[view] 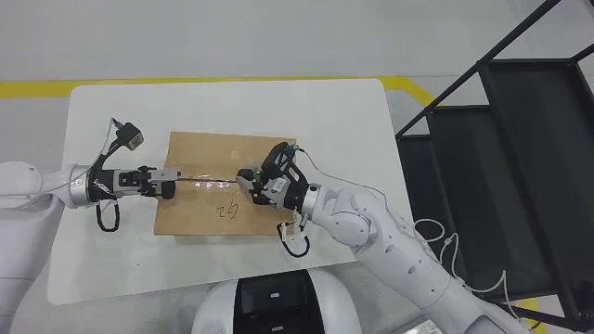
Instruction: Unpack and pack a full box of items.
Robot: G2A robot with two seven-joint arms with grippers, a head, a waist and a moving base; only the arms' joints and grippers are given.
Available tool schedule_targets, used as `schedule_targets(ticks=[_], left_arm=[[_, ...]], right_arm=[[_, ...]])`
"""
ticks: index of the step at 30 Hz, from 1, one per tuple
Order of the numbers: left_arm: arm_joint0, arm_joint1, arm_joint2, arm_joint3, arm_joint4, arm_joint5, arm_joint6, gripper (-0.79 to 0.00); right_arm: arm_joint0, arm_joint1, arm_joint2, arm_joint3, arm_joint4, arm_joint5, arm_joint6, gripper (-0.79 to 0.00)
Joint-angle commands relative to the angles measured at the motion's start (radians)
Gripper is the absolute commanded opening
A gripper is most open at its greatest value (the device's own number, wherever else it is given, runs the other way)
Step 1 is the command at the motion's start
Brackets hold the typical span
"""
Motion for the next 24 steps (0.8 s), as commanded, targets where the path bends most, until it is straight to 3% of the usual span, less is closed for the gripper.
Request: schedule_targets(ticks=[1,17,18,19,24], left_arm=[[0.000,0.000,0.000,0.001,0.000,0.000,0.002,0.000],[0.002,0.002,-0.008,0.004,-0.005,0.000,0.002,0.000],[0.002,0.002,-0.008,0.004,-0.006,0.000,0.002,0.000],[0.002,0.002,-0.009,0.003,-0.006,-0.002,0.001,0.000],[0.003,0.003,-0.009,0.004,-0.007,-0.004,-0.004,0.000]], right_arm=[[0.018,-0.005,-0.013,0.016,-0.003,0.010,0.012,-0.785],[0.131,-0.058,-0.121,0.185,-0.027,0.096,0.015,-0.785],[0.133,-0.059,-0.122,0.189,-0.028,0.096,0.012,-0.456],[0.134,-0.061,-0.123,0.192,-0.028,0.094,0.008,0.000],[0.114,-0.058,-0.110,0.155,-0.049,0.069,-0.011,0.000]])
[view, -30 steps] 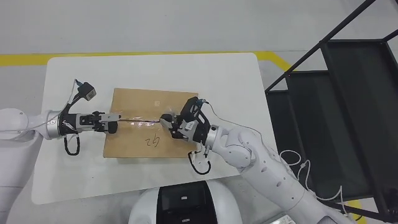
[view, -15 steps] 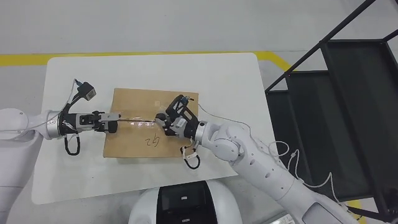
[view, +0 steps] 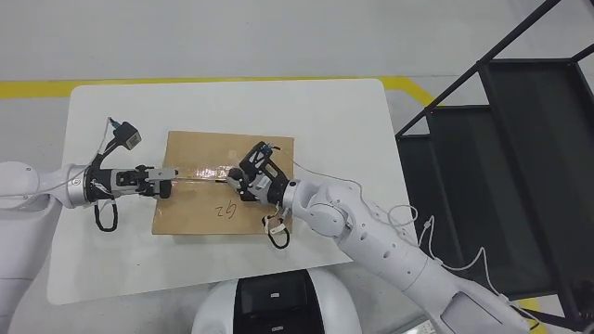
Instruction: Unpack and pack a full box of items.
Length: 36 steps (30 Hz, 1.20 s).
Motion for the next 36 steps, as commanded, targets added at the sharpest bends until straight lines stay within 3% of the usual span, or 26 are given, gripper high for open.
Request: schedule_targets(ticks=[1,12,23,36], left_arm=[[0.000,0.000,0.000,0.000,0.001,-0.001,-0.002,0.000],[0.000,0.000,0.004,0.004,-0.002,-0.005,-0.010,0.000],[0.000,0.003,-0.008,0.007,-0.006,-0.012,-0.007,0.000],[0.033,0.014,-0.233,0.082,-0.300,-0.051,0.113,0.000]], right_arm=[[-0.012,0.004,0.011,-0.025,-0.021,-0.002,0.000,0.000],[-0.076,0.030,0.086,-0.228,-0.187,0.018,0.010,0.000],[-0.061,0.020,0.067,-0.222,-0.142,-0.021,0.040,0.000],[0.009,-0.019,-0.033,-0.141,-0.116,-0.020,0.046,0.000]])
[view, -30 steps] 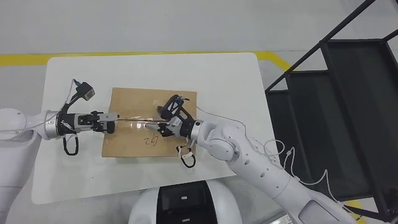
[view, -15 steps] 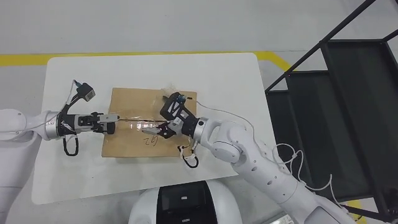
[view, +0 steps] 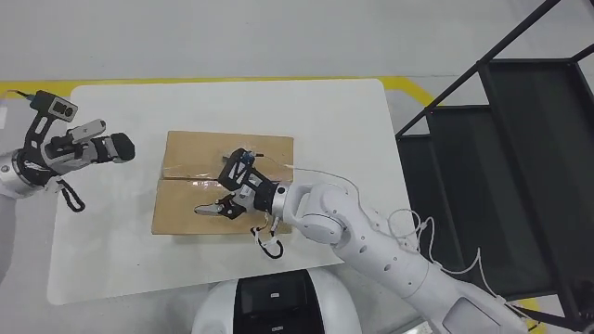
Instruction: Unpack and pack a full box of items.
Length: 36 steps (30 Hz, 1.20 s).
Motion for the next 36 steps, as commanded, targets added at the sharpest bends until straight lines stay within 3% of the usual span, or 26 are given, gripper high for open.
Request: schedule_targets(ticks=[1,8,23,36], left_arm=[[0.009,0.001,-0.029,0.020,-0.023,-0.002,0.034,0.000],[0.042,0.000,-0.084,0.042,-0.043,-0.016,0.129,0.000],[0.098,-0.004,-0.114,0.018,-0.020,-0.009,0.154,0.000],[0.111,-0.008,-0.123,0.004,0.000,0.002,0.138,0.000]], right_arm=[[0.013,-0.007,-0.018,0.016,0.011,0.004,0.018,0.000],[0.088,-0.048,-0.097,0.107,0.055,0.018,0.050,0.000],[0.161,-0.107,-0.173,0.201,0.094,0.012,0.075,0.000],[0.164,-0.121,-0.121,0.173,0.085,0.078,0.046,0.000]])
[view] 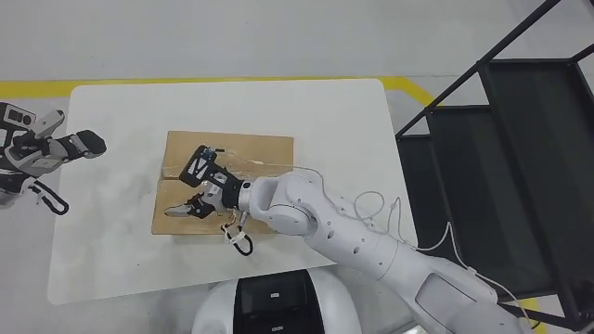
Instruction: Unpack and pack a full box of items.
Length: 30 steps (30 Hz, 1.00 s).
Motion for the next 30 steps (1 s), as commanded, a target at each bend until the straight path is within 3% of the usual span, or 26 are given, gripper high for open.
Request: schedule_targets(ticks=[1,9,19,24,30], left_arm=[[0.000,-0.001,-0.001,0.000,0.002,0.003,-0.002,0.000],[-0.002,-0.001,-0.009,0.004,0.014,0.013,-0.016,0.000],[-0.024,-0.008,0.021,0.004,0.029,0.023,-0.021,0.000],[-0.031,-0.010,0.029,0.002,0.039,0.026,-0.020,0.000],[-0.027,-0.011,0.024,-0.008,0.050,0.025,-0.010,0.000]], right_arm=[[0.000,-0.001,0.008,-0.002,0.003,0.017,0.015,0.000],[-0.012,-0.005,0.017,-0.029,0.034,-0.005,0.079,0.000],[-0.171,0.059,0.181,-0.265,-0.076,-0.044,0.103,0.000],[-0.164,0.059,0.202,-0.210,-0.055,-0.052,0.094,0.000],[-0.083,0.028,0.143,-0.080,-0.003,-0.037,0.056,0.000]])
